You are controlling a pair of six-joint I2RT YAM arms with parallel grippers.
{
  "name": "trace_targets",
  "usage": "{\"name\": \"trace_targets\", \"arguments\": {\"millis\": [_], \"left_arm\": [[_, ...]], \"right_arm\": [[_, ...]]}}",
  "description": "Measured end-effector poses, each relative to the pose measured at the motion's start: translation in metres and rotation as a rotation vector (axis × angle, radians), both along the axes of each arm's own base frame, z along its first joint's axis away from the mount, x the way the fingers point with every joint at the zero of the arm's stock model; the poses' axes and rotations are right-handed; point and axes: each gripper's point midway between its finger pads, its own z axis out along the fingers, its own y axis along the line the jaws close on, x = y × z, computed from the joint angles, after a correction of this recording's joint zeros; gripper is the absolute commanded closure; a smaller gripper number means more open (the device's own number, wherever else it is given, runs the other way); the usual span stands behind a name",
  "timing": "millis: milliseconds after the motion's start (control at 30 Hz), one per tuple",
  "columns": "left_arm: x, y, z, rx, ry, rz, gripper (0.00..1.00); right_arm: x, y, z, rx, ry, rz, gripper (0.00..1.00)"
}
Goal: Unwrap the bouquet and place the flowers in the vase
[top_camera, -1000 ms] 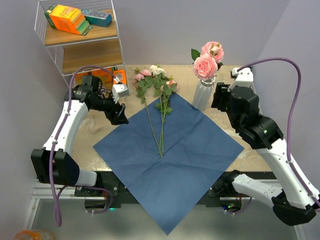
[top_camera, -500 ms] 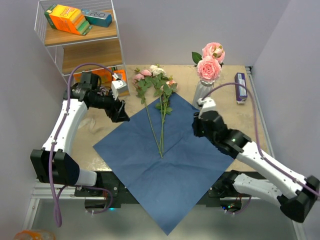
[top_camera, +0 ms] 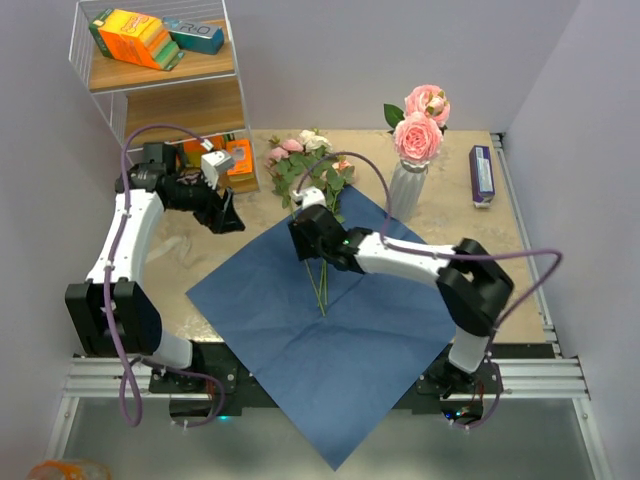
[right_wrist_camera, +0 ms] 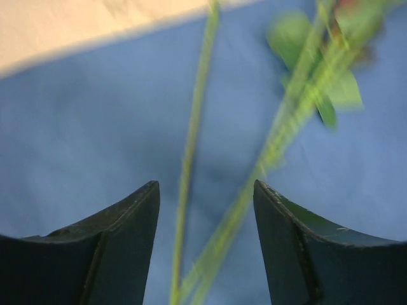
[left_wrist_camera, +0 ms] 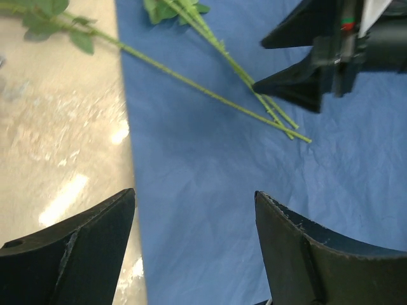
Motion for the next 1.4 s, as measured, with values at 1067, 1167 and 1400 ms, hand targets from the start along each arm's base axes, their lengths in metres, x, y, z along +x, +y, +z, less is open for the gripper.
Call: {"name": "trace_targets", "arguments": {"millis": [1067,1167,1400], "left_arm": [[-0.007,0.045,-0.009,0.062,-0.005,0.041,0.19],[-0.007,0.046,-0.007,0.066,-0.015,0.04,0.19],[-0.011,0.047,-0.004,0.072,-0.029,0.032,0.19]], "right_arm": [[0.143,0.086,-0.059,-0.065,0.035,0.029,0.57],[0.144,0.084,-0.071,-0.079,0.049,0.026,0.6],[0.153,0.079,-0.071,-0.068,0.045,0.007,0.76]]}}
